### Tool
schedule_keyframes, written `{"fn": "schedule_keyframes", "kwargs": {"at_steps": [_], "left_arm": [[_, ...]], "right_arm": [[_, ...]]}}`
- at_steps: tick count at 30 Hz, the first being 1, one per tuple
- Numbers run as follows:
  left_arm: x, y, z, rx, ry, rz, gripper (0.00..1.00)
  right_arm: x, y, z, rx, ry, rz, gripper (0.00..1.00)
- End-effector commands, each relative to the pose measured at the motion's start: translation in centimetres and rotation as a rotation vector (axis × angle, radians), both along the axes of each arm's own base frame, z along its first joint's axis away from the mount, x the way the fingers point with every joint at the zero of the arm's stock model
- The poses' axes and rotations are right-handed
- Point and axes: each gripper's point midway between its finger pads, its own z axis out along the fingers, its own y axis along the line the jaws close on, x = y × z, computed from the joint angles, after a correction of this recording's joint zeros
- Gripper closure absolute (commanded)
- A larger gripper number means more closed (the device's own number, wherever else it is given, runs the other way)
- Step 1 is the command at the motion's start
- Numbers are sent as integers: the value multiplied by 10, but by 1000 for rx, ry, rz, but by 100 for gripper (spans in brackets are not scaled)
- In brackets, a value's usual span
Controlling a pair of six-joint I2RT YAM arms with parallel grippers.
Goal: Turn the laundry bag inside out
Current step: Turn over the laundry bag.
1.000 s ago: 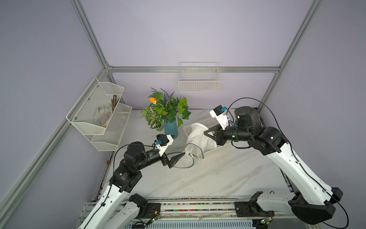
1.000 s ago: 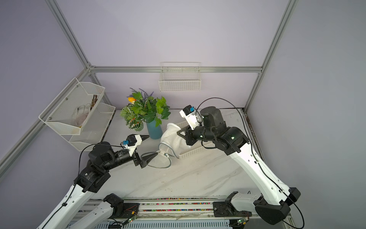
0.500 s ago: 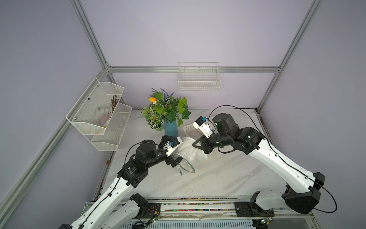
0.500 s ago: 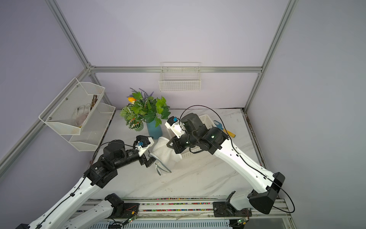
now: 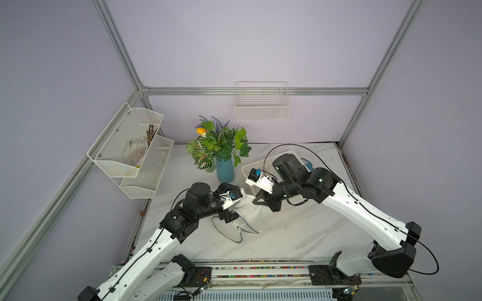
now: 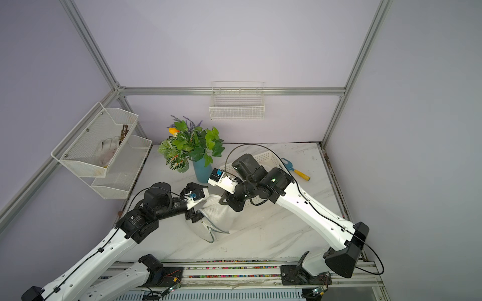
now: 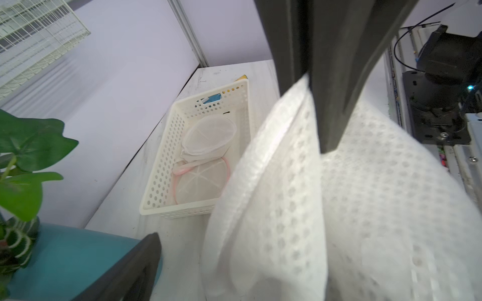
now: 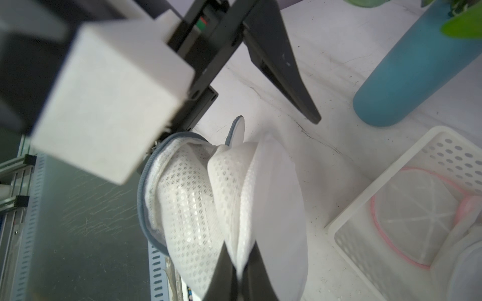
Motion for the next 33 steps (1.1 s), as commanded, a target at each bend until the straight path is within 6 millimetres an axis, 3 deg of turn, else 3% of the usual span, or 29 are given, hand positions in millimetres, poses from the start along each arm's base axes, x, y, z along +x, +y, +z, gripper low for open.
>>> {"fn": "schedule_keyframes", "kwargs": {"at_steps": [1, 7, 11, 14, 18, 22, 33], "left_arm": [[-12, -9, 17, -16, -15, -94, 14], [-17, -10, 16, 2, -8, -125, 25], [-22, -6, 15, 8, 8, -135, 26], [-25, -3, 15, 5, 19, -137, 24], [-26, 0, 15, 3, 23, -128, 13], [-28, 3, 16, 5, 24, -122, 11], [-26, -4, 20, 0, 28, -157, 36]], "right_arm": [[-6, 6, 9, 19, -73, 107, 100], [-5, 11, 5, 15, -104, 164, 100], [0, 10, 6, 14, -145, 150, 100], [3, 7, 2, -6, -159, 137, 100], [8, 4, -4, -33, -171, 116, 100], [9, 3, -3, -36, -170, 101, 100], [-3, 8, -6, -13, -118, 154, 100]]}}
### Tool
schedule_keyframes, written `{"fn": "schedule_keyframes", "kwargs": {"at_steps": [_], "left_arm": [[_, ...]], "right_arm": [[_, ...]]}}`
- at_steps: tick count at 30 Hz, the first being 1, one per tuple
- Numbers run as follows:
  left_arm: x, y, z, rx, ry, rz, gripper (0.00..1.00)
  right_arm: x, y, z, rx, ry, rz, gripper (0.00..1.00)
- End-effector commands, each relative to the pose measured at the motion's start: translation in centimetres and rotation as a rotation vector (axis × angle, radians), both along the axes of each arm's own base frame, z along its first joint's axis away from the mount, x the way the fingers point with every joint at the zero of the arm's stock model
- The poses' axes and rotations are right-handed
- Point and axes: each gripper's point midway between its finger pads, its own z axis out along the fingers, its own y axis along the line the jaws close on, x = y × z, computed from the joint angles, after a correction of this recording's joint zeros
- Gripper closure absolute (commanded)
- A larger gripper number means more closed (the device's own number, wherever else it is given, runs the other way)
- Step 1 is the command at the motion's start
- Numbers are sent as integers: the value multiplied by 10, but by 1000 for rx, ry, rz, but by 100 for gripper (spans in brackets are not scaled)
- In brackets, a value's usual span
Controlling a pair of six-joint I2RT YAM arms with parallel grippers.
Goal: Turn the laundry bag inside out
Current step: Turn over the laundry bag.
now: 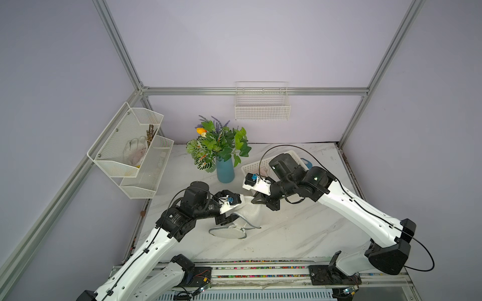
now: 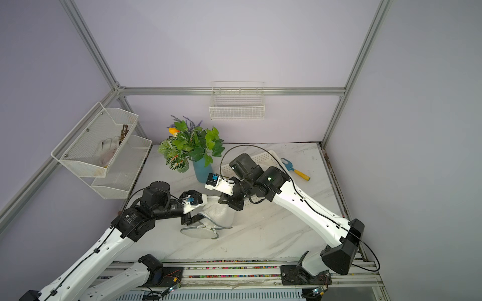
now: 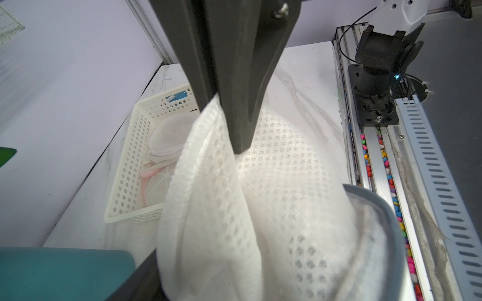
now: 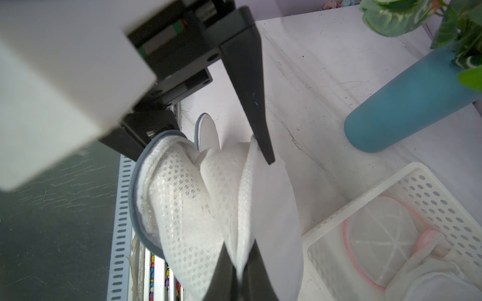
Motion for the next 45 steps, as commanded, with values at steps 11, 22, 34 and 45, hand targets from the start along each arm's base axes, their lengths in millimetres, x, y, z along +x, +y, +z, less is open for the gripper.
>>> {"fn": "schedule_keyframes", "kwargs": {"at_steps": [11, 22, 34, 45], "left_arm": [[1, -8, 25, -35, -34, -55, 58], [-1, -6, 22, -13, 1, -53, 94], [37, 15, 46, -31, 3, 239, 100], [50, 14, 77, -328, 278, 453, 100]], "right_arm": [[-1, 9, 3, 50, -42, 27, 100], [14, 6, 16, 100, -116, -74, 89], [32, -47, 85, 408, -341, -429, 39], [2, -42, 43, 754, -479, -304, 40]]}}
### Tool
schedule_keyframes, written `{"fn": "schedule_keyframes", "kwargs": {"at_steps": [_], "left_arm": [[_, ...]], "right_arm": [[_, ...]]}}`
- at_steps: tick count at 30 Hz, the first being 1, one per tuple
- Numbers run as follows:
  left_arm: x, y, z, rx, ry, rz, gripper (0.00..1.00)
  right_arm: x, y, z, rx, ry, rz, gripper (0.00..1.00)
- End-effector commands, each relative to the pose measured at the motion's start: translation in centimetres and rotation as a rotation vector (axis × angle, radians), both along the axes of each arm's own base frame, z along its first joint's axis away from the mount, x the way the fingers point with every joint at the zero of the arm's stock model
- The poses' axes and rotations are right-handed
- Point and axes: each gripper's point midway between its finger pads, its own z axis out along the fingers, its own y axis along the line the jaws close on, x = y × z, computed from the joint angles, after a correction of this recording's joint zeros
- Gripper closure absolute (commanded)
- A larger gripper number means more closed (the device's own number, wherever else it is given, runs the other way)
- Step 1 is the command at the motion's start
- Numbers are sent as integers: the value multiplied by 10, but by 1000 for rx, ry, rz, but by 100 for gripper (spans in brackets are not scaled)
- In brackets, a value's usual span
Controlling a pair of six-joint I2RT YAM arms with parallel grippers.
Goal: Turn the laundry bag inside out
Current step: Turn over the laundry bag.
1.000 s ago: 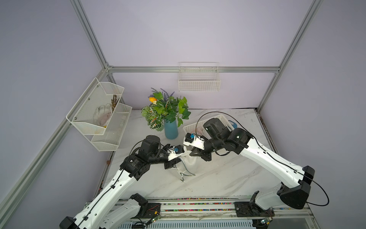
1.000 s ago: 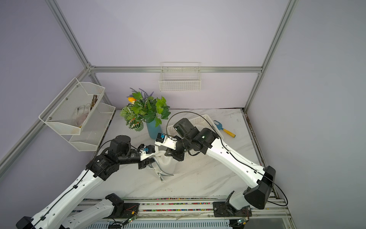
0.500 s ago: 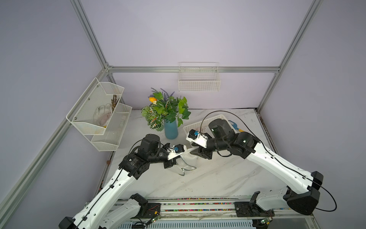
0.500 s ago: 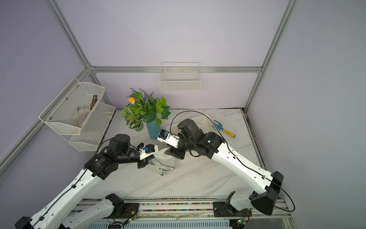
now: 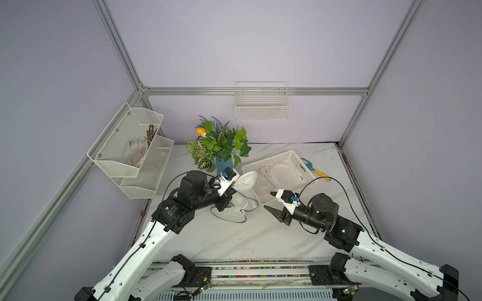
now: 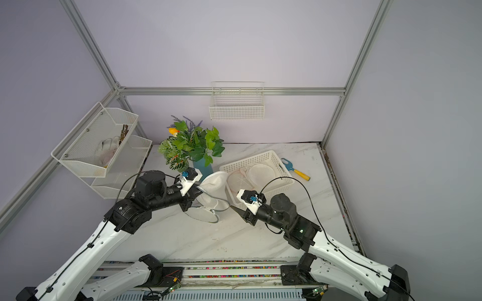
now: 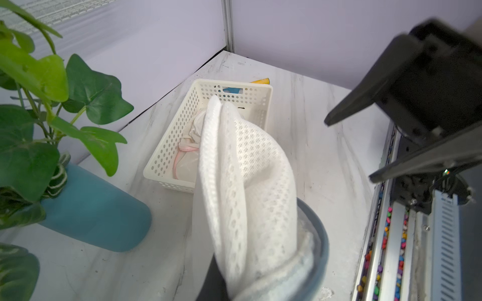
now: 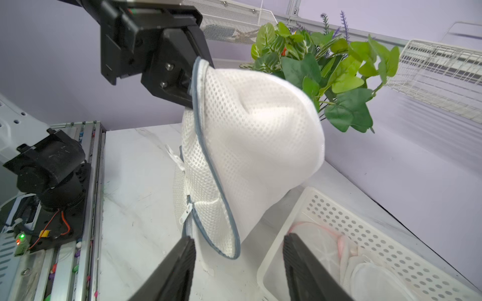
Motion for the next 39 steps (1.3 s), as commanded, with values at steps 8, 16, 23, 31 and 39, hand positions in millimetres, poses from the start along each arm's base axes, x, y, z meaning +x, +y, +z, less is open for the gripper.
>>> {"fn": "schedule_keyframes", "kwargs": {"at_steps": [8, 16, 23, 31, 39], "left_arm": [[5, -9, 37, -253, 46, 60, 100], [-2, -13, 46, -281, 39, 22, 100], [-5, -14, 52, -296, 30, 5, 100], [-7, -14, 57, -305, 17, -5, 100], [-14, -11, 41, -228, -2, -35, 100]], "right_arm": [[14, 28, 46, 259, -232, -32, 50], [26, 30, 46, 281, -241, -91, 61], [31, 37, 41, 264, -244, -93, 63], [36, 31, 46, 288, -248, -138, 92], [47, 5, 69, 398, -147, -275, 100]]}}
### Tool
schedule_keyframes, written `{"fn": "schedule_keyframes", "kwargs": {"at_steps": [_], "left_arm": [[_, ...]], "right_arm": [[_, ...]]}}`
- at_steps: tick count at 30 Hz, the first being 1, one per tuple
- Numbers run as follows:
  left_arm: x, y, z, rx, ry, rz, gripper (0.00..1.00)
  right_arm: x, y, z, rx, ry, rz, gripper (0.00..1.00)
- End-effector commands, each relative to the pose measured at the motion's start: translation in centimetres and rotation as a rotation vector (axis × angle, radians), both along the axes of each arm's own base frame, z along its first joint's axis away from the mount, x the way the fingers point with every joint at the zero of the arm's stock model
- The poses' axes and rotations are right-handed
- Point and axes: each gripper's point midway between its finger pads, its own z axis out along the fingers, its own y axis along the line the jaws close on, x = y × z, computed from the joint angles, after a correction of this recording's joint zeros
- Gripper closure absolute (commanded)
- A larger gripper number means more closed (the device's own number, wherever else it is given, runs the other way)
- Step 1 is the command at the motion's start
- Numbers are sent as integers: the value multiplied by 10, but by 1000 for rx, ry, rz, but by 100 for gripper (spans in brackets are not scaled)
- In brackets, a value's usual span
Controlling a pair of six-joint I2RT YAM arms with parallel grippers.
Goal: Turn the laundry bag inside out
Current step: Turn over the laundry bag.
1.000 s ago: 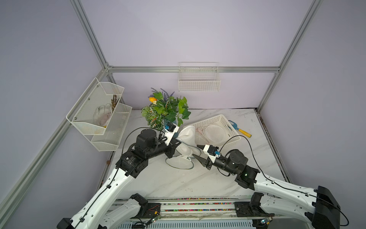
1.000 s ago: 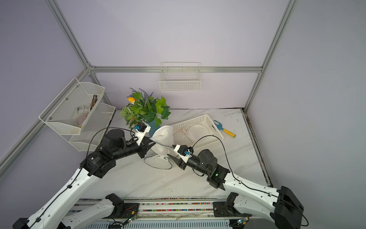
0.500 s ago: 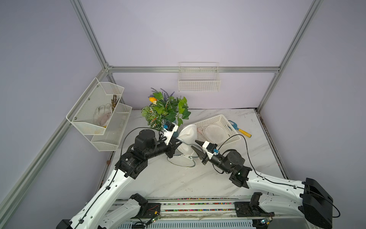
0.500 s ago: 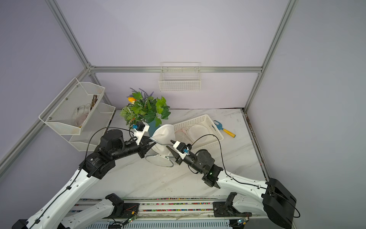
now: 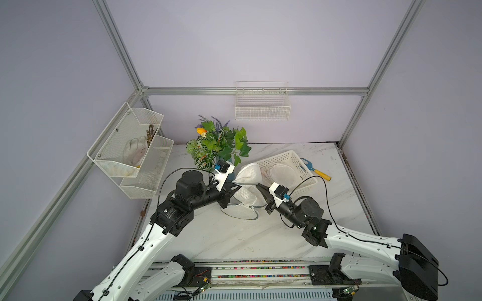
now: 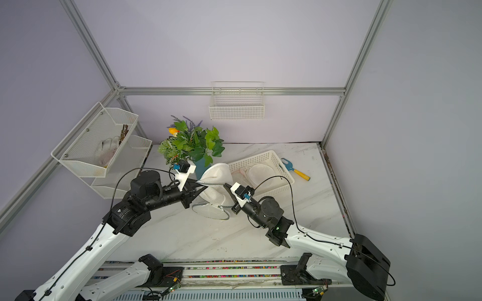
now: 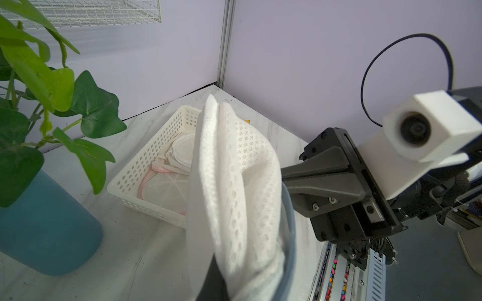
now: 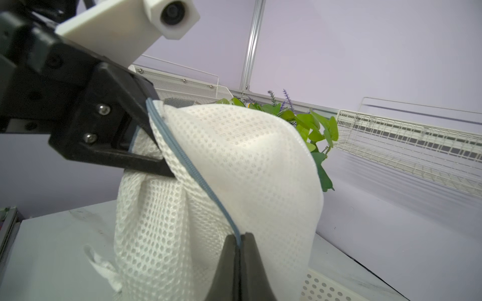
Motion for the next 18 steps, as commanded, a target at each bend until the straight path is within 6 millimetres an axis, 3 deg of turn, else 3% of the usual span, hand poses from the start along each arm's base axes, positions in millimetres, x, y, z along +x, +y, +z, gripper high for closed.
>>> {"fn": "schedule_keyframes", "kwargs": {"at_steps": [1, 7, 18], "left_arm": [[-8, 2, 4, 31, -71, -31, 100], [-10, 4, -25, 152, -48, -62, 100], [-42, -8, -45, 301, -134, -279, 100]], "right_arm": [[6, -20, 30, 124, 70, -78, 100], [9, -29, 51, 137, 152, -112, 100], [29, -19, 84, 16, 151, -189, 100]]}}
